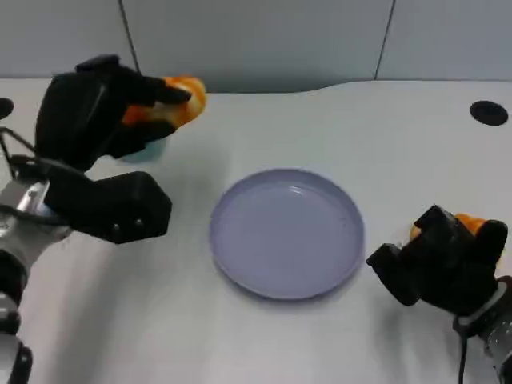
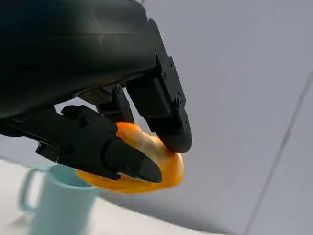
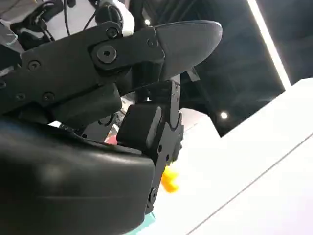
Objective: Grasp the bread from the table and place it into the plate.
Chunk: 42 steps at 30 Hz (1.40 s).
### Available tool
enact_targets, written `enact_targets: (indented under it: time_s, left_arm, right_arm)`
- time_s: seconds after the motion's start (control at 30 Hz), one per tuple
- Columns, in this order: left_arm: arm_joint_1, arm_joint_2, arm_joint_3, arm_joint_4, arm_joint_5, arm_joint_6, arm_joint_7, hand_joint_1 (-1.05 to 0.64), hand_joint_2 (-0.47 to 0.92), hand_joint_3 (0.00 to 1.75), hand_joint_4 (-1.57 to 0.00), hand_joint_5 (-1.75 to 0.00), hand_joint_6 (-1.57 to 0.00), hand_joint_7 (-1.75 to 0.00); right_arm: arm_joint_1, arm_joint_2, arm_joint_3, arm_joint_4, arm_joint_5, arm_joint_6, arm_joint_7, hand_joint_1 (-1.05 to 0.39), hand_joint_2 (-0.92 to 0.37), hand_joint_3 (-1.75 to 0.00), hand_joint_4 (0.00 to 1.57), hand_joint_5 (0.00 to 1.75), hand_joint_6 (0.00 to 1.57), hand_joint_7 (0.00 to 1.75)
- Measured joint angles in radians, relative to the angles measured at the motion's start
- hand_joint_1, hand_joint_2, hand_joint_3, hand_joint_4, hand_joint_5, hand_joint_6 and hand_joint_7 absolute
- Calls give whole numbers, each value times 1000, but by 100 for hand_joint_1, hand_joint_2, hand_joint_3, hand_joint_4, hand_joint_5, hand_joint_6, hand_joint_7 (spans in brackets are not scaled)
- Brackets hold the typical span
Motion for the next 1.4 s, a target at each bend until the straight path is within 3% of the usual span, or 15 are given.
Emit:
enact_targets:
  time_s: [0.13, 0.17, 0.23, 0.3, 0.4, 0.5, 0.6, 0.7, 0.73, 0.77, 0.9, 1.0, 1.13, 1.37, 1.4]
  left_arm:
    - [0, -63, -21, -1, 0, -52, 0, -20, 84, 0, -91, -73, -119, -6]
    - [0, -76, -26, -1, 1, -63, -1, -21, 83, 0, -94, -68, -119, -5]
    - [0, -96, -39, -1, 1, -76, -4, -21, 83, 0, -96, -64, -120, -4]
    - [0, -119, -50, 3, 1, -82, -20, -20, 82, 0, -98, -61, -121, -4]
    - [5, -156, -67, 12, 1, -92, -25, -19, 81, 0, -100, -55, -121, -3]
    - [22, -187, -75, 33, -5, -109, -46, -17, 80, 0, -101, -52, -121, -3]
    - [50, -203, -84, 46, -17, -110, -75, -16, 82, 1, -100, -49, -119, -2]
    - [83, -214, -85, 57, -42, -114, -142, -30, 79, 0, -64, -28, -76, 0]
    - [91, -216, -85, 59, -55, -116, -177, -33, 78, 0, -57, -24, -70, 0]
    - [97, -218, -83, 60, -70, -116, -210, -48, 80, 1, -40, -14, -52, 0]
    - [102, -207, -82, 31, -81, -86, -297, -61, 86, 2, -12, -1, -30, 0]
    - [103, -193, -76, -3, -101, -75, -337, -63, 88, 2, -8, 0, -27, 0]
    - [103, -183, -61, -30, -115, -72, -371, -68, 90, 2, -5, 0, -24, 0]
    - [120, -180, -24, -53, -176, -79, -415, -78, 92, 26, -9, -3, -17, -1]
    - [132, -184, 0, -57, -233, -90, -460, -86, 92, 27, -13, -6, -19, -2]
  right_arm:
    - [0, 28, -12, -16, 22, -11, 2, -51, -92, -14, 112, 134, 124, 41]
    - [0, 35, -12, -20, 26, -15, 2, -51, -92, -15, 107, 149, 123, 49]
    - [1, 39, -8, -31, 29, -18, 2, -49, -92, -14, 104, 159, 119, 55]
    - [1, 45, -12, -47, 43, -21, 6, -48, -92, -13, 102, 157, 115, 52]
    - [1, 70, -21, -61, 63, -23, 19, -52, -92, -12, 103, 152, 122, 41]
    - [6, 75, -11, -67, 54, -59, 5, -53, -92, -15, 106, 151, 120, 47]
    - [7, 72, 1, -69, 50, -41, -4, -50, -92, -10, 111, 135, 124, 24]
    - [7, 69, 4, -69, 51, -17, -6, -50, -92, -9, 112, 132, 125, 17]
    - [7, 69, 5, -69, 51, -16, -6, -50, -92, -8, 113, 132, 126, 17]
    - [7, 69, 7, -69, 51, -13, -6, -50, -92, -9, 111, 133, 126, 15]
    - [7, 70, 6, -69, 55, -11, -4, -50, -92, -12, 107, 138, 127, 12]
    - [7, 70, 7, -68, 54, -18, 0, -50, -92, -11, 101, 155, 131, 10]
    - [7, 67, 13, -66, 53, 4, 7, -49, -92, -9, 105, 146, 132, 6]
    - [6, 68, 13, -66, 53, 2, 13, -52, -92, -12, 101, 157, 136, 6]
    - [6, 67, 15, -66, 52, 1, 13, -53, -92, -12, 102, 157, 139, 7]
